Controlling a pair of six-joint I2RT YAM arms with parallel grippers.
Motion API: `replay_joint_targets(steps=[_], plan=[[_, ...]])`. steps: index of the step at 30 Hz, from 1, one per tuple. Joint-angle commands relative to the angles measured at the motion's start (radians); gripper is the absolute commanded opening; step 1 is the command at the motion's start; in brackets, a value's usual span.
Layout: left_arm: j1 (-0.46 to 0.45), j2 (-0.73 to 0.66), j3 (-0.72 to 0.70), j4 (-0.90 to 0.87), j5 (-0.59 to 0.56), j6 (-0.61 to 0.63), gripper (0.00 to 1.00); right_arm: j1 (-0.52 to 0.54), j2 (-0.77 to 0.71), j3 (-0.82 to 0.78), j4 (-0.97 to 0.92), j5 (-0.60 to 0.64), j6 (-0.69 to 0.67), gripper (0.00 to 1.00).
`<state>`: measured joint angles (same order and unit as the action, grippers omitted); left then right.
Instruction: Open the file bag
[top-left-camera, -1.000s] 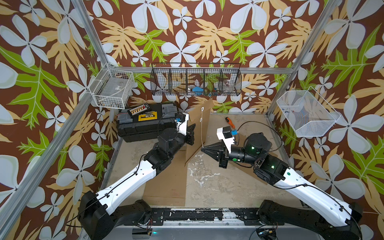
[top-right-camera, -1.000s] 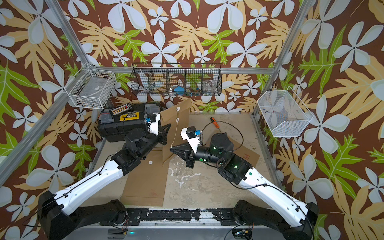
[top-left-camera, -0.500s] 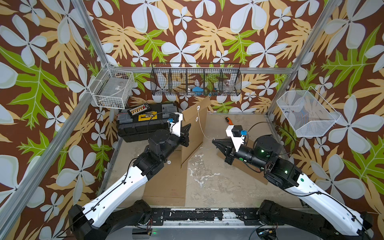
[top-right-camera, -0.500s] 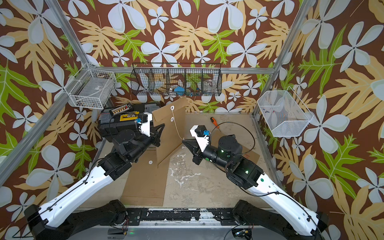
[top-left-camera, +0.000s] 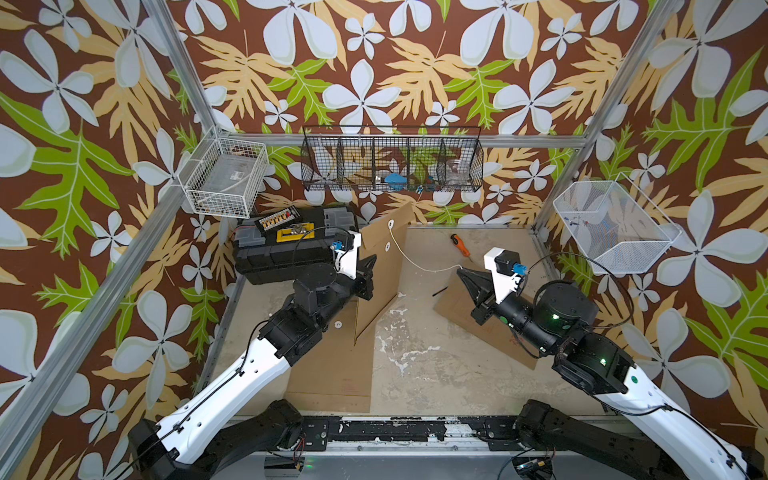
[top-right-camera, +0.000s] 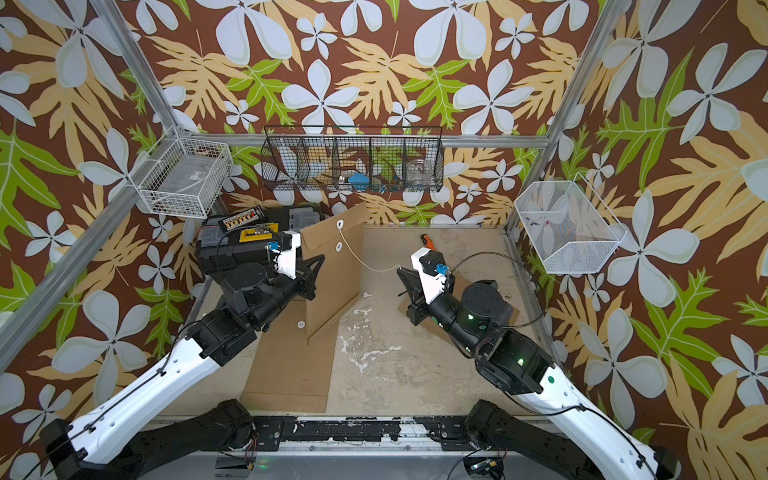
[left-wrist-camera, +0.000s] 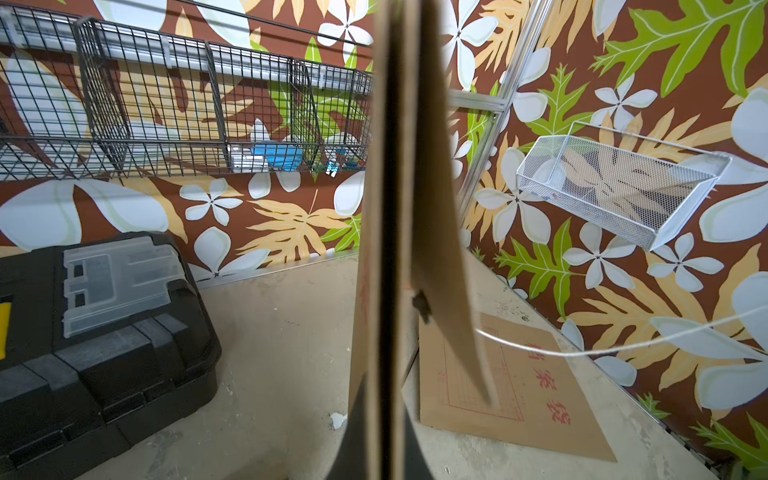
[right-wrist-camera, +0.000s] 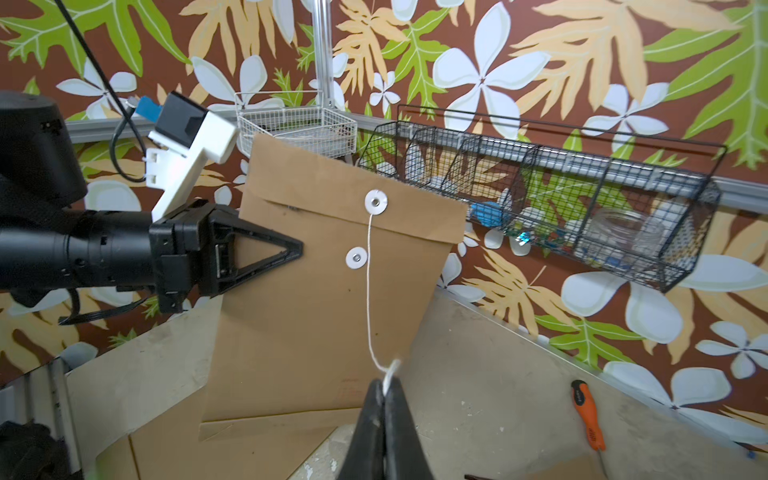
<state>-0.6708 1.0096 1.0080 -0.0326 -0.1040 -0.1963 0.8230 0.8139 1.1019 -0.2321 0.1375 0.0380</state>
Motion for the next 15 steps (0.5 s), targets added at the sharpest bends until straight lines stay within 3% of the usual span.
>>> replay_joint_targets(steps=[1,7,11,15], plan=[[0.005,-0.008,-0.002,0.017,0.037,-0.025,0.0,0.0,-0.017,0.012,-0.025,0.173,-0.021,0.0],[0.048,-0.025,-0.018,0.027,0.151,-0.065,0.0,0.0,-0.041,0.0,-0.069,0.399,-0.03,0.0],[0.076,-0.038,-0.031,0.059,0.314,-0.094,0.0,-0.001,-0.045,0.003,-0.097,0.464,-0.016,0.0],[0.078,-0.043,-0.034,0.059,0.398,-0.098,0.0,-0.002,-0.046,0.002,-0.098,0.508,-0.012,0.0]])
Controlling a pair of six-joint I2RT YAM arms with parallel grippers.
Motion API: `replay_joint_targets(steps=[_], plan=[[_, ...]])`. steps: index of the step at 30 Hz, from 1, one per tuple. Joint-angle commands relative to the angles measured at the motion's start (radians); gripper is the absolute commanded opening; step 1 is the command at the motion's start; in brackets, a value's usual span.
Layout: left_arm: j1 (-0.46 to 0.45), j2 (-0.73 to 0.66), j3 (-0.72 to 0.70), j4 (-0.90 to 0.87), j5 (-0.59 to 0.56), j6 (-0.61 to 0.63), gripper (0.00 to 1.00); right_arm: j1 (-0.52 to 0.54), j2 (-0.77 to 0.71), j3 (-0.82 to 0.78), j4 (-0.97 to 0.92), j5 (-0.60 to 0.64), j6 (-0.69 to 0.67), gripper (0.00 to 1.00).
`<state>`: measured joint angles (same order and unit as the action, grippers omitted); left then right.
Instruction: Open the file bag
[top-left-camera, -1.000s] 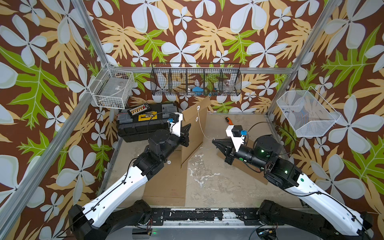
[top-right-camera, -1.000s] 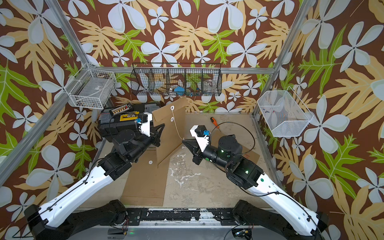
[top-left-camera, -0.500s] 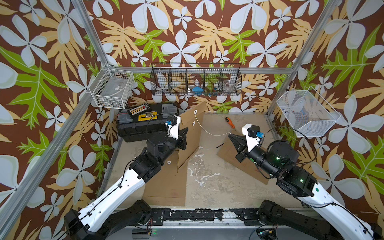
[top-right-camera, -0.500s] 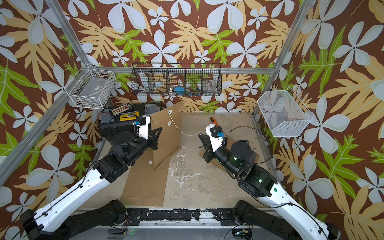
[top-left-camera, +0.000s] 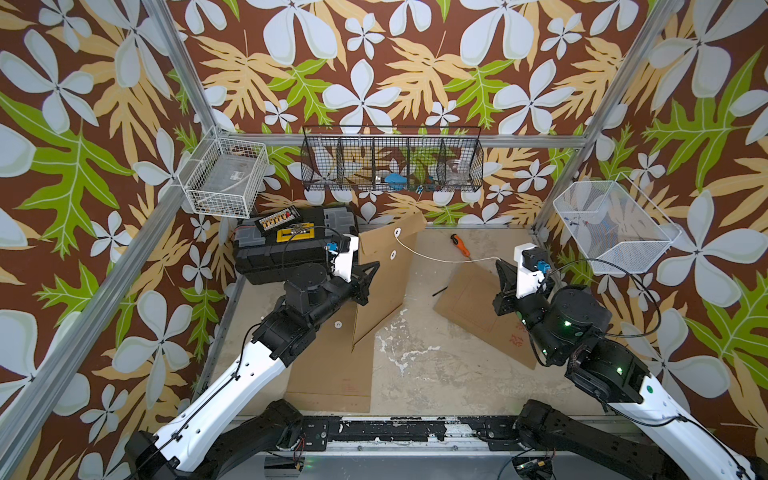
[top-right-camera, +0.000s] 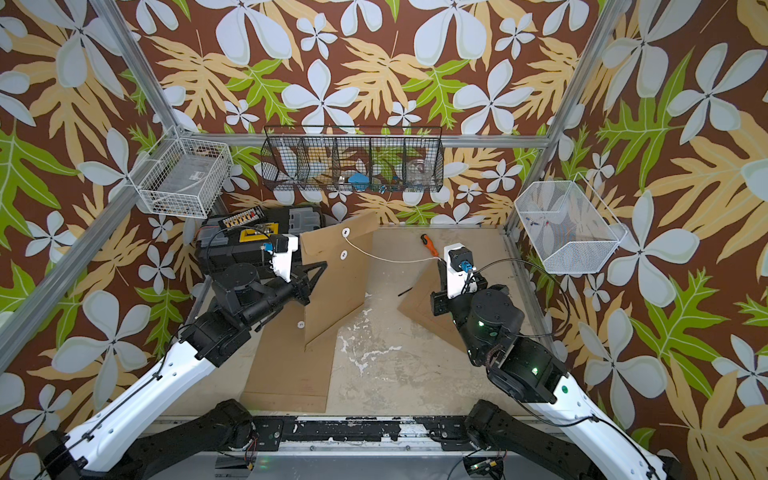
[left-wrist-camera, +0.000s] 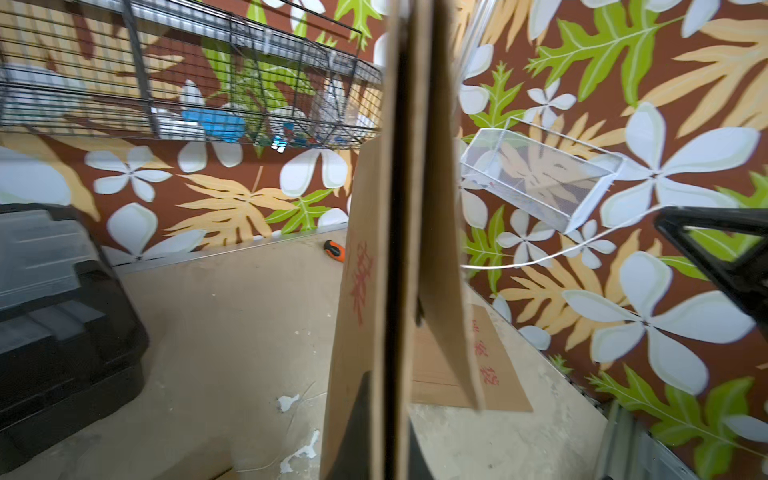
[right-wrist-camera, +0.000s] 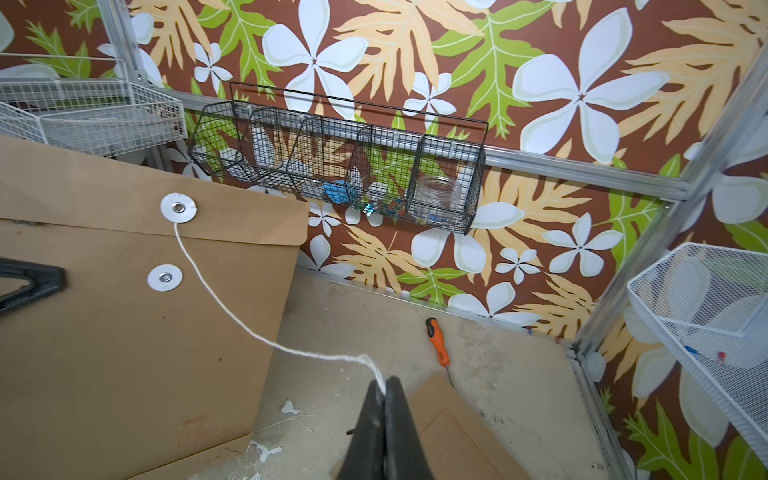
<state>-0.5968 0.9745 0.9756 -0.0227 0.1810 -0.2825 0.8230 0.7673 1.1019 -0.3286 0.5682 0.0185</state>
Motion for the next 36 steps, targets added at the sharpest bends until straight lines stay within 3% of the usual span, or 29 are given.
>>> replay_joint_targets(steps=[1,11,25,36], plan=[[0.005,-0.011,-0.002,0.049,0.126,-0.011,0.0,-0.002,0.006,0.006,-0.001,0.084,0.006,0.0],[0.015,-0.076,-0.025,0.0,0.12,-0.005,0.0,-0.036,0.034,0.032,-0.037,0.129,0.034,0.0],[0.028,-0.156,-0.058,-0.059,0.113,0.01,0.0,-0.136,0.082,0.059,-0.076,0.053,0.062,0.0],[0.028,-0.14,-0.06,-0.121,0.291,0.07,0.0,-0.143,0.13,0.156,-0.002,-0.051,-0.036,0.0]])
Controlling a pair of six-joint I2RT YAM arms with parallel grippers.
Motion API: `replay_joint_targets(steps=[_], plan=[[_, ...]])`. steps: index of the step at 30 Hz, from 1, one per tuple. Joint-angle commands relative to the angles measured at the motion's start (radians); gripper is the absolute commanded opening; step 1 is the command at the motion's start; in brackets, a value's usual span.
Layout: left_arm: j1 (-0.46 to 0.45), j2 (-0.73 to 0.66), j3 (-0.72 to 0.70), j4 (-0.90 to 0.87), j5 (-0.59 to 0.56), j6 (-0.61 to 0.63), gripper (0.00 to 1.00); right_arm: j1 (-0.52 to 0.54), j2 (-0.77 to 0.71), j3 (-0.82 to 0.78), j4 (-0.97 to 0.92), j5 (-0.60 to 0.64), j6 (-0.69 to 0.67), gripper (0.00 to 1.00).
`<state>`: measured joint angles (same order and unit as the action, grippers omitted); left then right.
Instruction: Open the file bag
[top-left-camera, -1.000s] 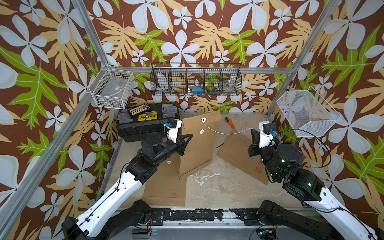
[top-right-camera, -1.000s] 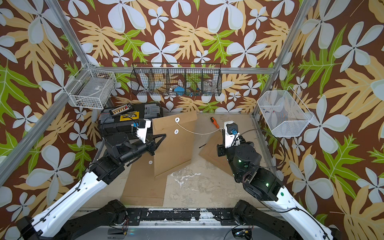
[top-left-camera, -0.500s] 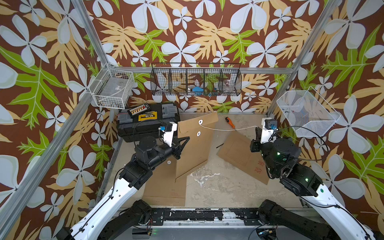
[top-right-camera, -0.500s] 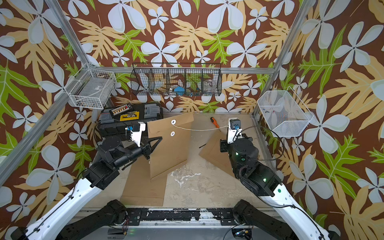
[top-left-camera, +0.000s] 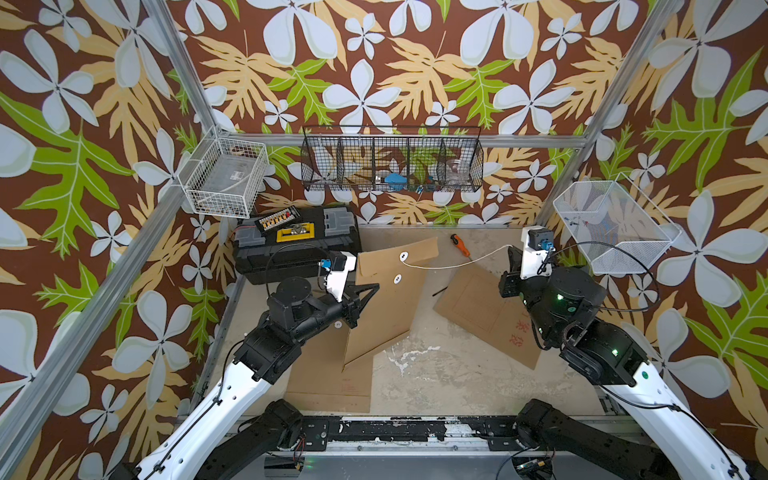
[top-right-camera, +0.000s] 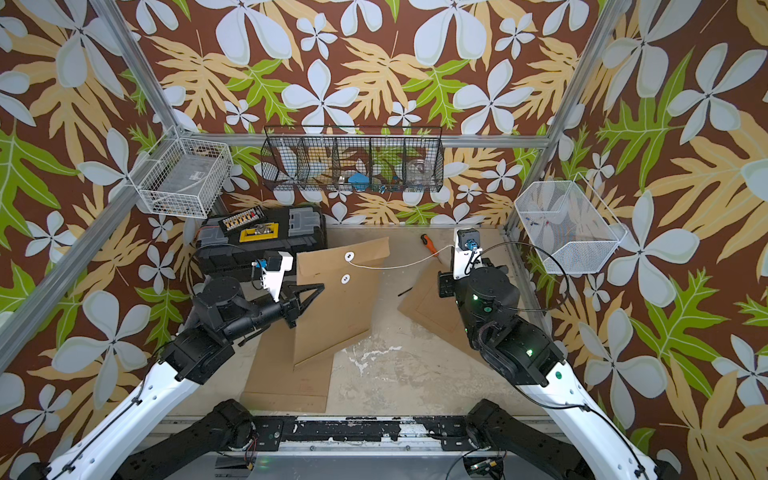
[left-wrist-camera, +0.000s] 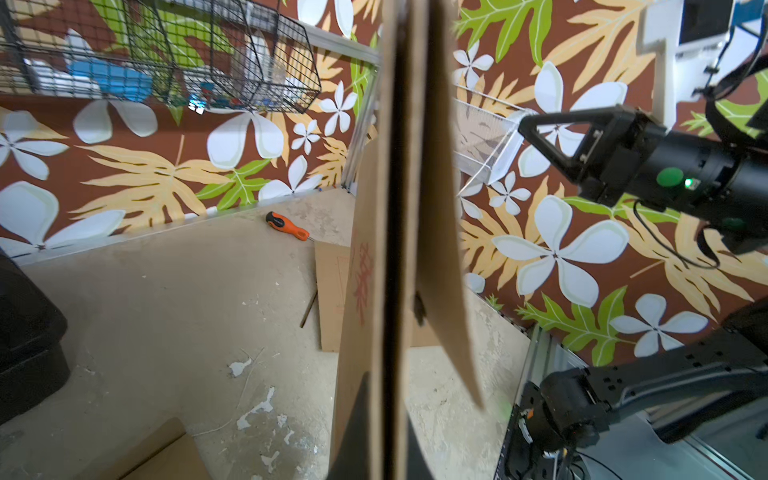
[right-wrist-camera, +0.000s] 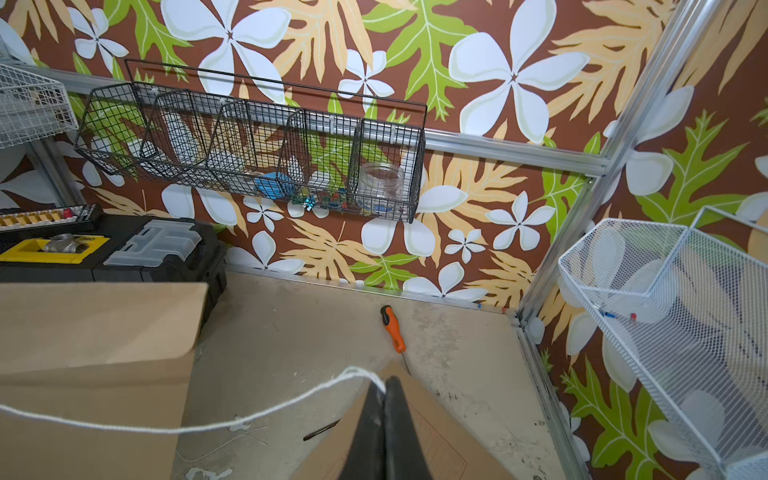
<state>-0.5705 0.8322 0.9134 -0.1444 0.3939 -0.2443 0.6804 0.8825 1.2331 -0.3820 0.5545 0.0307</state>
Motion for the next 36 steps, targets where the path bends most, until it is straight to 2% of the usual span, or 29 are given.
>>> replay_joint_targets(steps=[1,11,16,25,32,36], plan=[[0.001,0.005,0.003,-0.004,0.093,0.036,0.0,0.001,0.029,0.043,0.06,-0.05,-0.065,0.0],[-0.001,0.026,-0.008,-0.012,0.173,0.049,0.0,-0.001,0.155,0.205,0.116,-0.088,-0.151,0.0],[0.0,0.06,-0.008,-0.007,0.269,0.05,0.0,-0.001,0.224,0.285,0.119,-0.162,-0.183,0.0],[-0.002,0.061,-0.009,-0.004,0.305,0.05,0.0,0.0,0.339,0.386,0.103,-0.303,-0.214,0.0],[-0.003,0.058,0.002,-0.004,0.319,0.044,0.0,-0.001,0.439,0.43,0.083,-0.331,-0.221,0.0],[-0.004,0.053,0.004,-0.004,0.335,0.042,0.0,-0.008,0.523,0.483,0.026,-0.359,-0.2,0.05]])
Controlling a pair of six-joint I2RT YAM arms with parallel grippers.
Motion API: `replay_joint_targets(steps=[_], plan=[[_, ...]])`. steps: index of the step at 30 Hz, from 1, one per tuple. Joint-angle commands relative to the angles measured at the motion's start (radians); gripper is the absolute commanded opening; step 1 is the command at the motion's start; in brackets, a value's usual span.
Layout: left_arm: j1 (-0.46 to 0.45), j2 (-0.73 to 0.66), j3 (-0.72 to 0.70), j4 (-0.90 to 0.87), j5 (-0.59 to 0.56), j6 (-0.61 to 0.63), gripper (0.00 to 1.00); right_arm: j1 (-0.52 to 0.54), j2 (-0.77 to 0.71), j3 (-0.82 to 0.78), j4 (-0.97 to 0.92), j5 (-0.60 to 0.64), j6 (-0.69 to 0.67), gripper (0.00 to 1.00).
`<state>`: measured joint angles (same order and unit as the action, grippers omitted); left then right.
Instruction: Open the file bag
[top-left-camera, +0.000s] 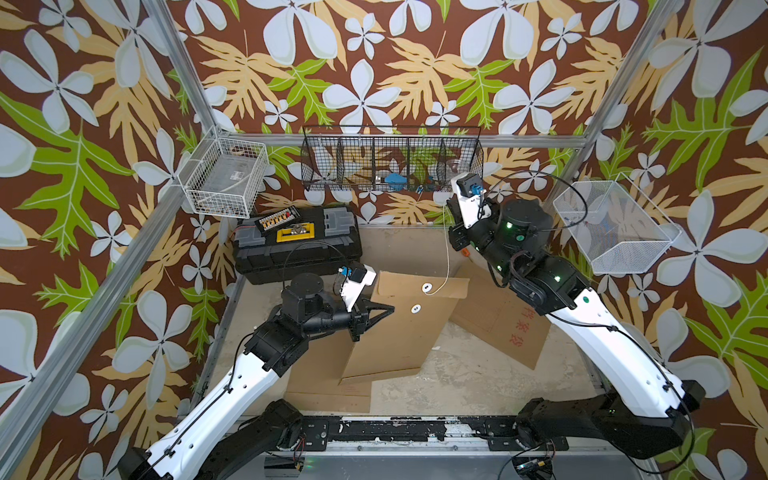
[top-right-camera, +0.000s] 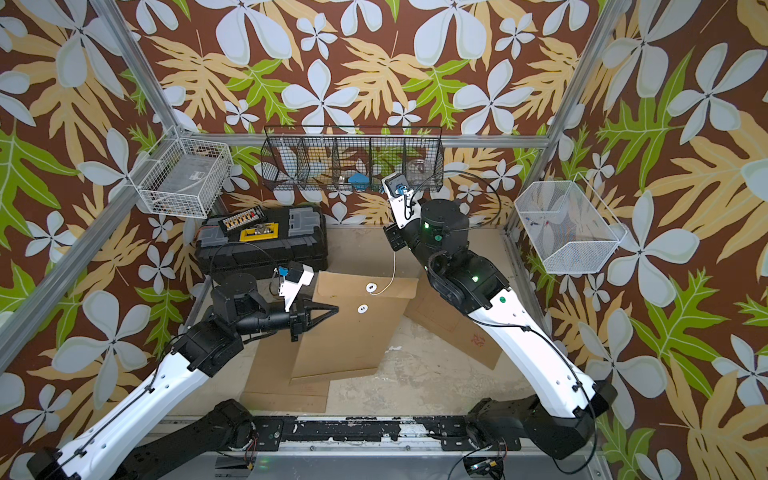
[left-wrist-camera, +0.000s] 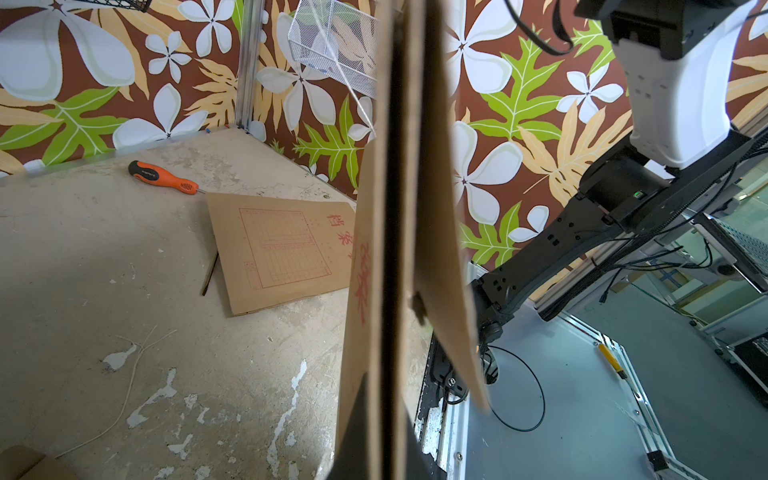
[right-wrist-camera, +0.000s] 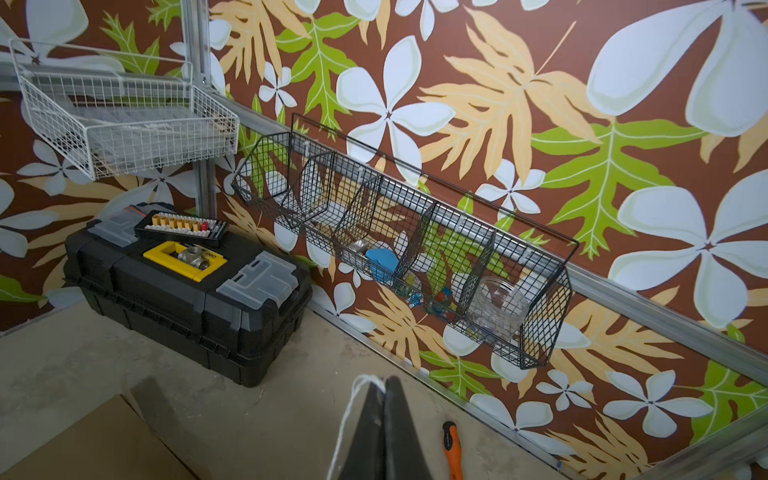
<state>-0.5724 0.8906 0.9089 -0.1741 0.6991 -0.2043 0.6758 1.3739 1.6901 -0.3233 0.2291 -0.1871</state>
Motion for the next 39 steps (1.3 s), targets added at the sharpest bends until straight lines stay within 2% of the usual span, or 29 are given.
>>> replay_joint_targets(steps=[1,11,17,26,39], plan=[[-0.003,-0.008,0.008,0.025,0.03,0.0,0.0,-0.007,0.046,0.036,-0.043,-0.041,0.025,0.08],[-0.003,-0.038,-0.003,0.025,0.031,-0.014,0.0,-0.073,0.22,0.172,-0.192,-0.15,0.124,0.53],[-0.003,-0.058,-0.012,0.026,0.036,-0.014,0.0,-0.14,0.302,0.249,-0.294,-0.227,0.188,0.67],[-0.003,-0.088,-0.02,0.024,0.05,-0.024,0.0,-0.25,0.393,0.304,-0.393,-0.282,0.23,0.69],[-0.004,-0.107,-0.024,0.022,0.062,-0.02,0.0,-0.372,0.432,0.205,-0.367,-0.347,0.242,0.69]])
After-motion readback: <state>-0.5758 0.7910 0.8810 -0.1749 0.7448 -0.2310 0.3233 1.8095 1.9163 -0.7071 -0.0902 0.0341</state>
